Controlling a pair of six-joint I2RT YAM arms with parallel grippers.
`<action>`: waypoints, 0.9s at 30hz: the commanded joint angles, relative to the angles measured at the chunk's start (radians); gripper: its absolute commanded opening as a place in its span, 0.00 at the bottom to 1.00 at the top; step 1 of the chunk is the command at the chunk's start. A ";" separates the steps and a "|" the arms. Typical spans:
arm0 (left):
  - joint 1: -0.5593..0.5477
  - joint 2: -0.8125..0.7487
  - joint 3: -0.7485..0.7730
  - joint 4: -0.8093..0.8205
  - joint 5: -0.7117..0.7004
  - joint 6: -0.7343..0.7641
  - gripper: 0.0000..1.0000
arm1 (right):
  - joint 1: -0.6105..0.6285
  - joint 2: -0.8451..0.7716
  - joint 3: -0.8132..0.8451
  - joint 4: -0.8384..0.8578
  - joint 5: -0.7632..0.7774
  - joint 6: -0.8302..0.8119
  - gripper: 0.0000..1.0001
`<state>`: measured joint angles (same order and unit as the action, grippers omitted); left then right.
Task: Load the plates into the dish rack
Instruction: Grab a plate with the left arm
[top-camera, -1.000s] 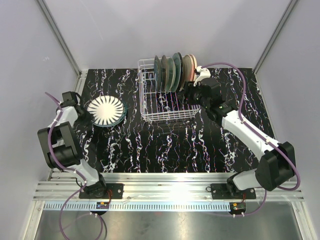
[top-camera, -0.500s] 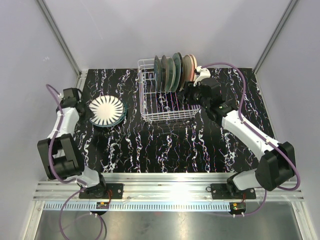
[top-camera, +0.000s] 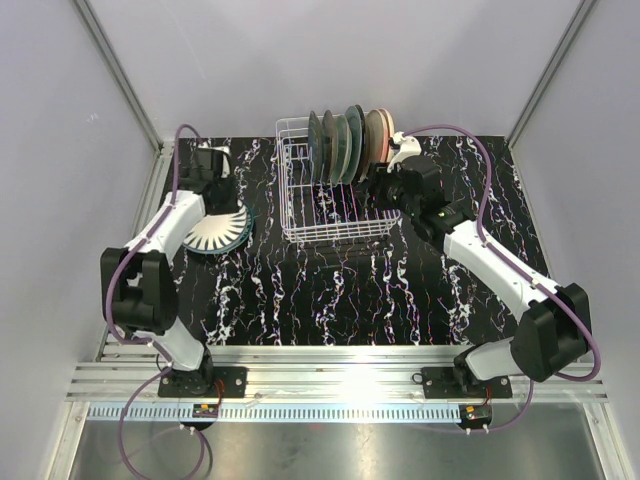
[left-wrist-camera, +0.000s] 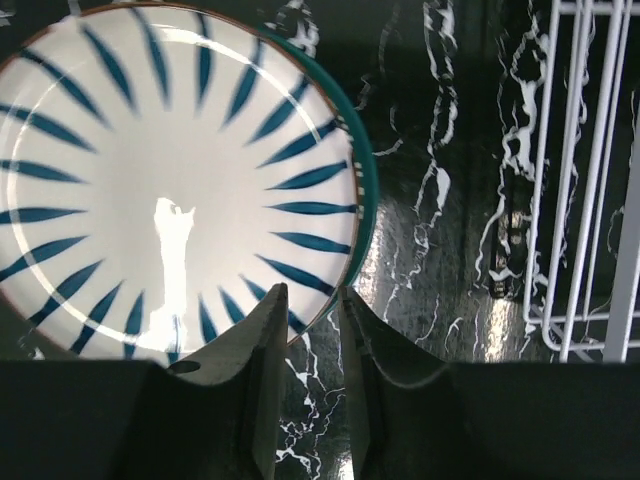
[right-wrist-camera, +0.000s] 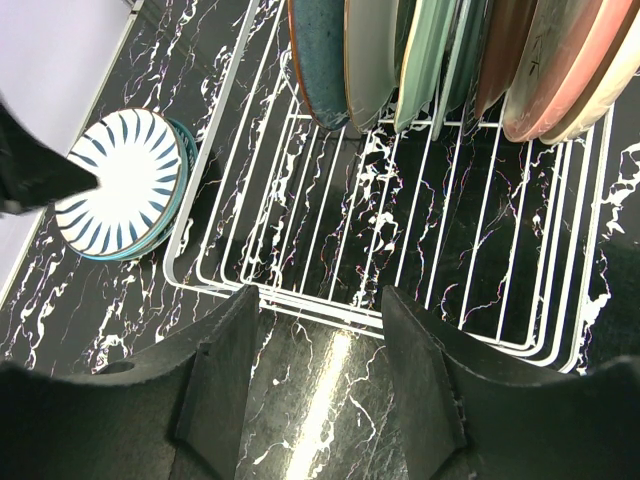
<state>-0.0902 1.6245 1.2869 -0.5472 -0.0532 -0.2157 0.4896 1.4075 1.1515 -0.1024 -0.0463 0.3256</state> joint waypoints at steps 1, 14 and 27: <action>-0.041 0.046 0.045 0.043 0.049 0.100 0.29 | -0.006 0.004 0.036 0.012 0.003 -0.008 0.60; -0.118 0.166 0.107 0.030 -0.046 0.162 0.35 | -0.006 0.022 0.040 0.007 0.011 -0.014 0.60; -0.120 0.248 0.135 0.009 -0.065 0.165 0.34 | -0.005 0.041 0.043 0.003 0.013 -0.017 0.60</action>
<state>-0.2050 1.8622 1.3819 -0.5503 -0.1135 -0.0635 0.4896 1.4414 1.1515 -0.1104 -0.0444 0.3206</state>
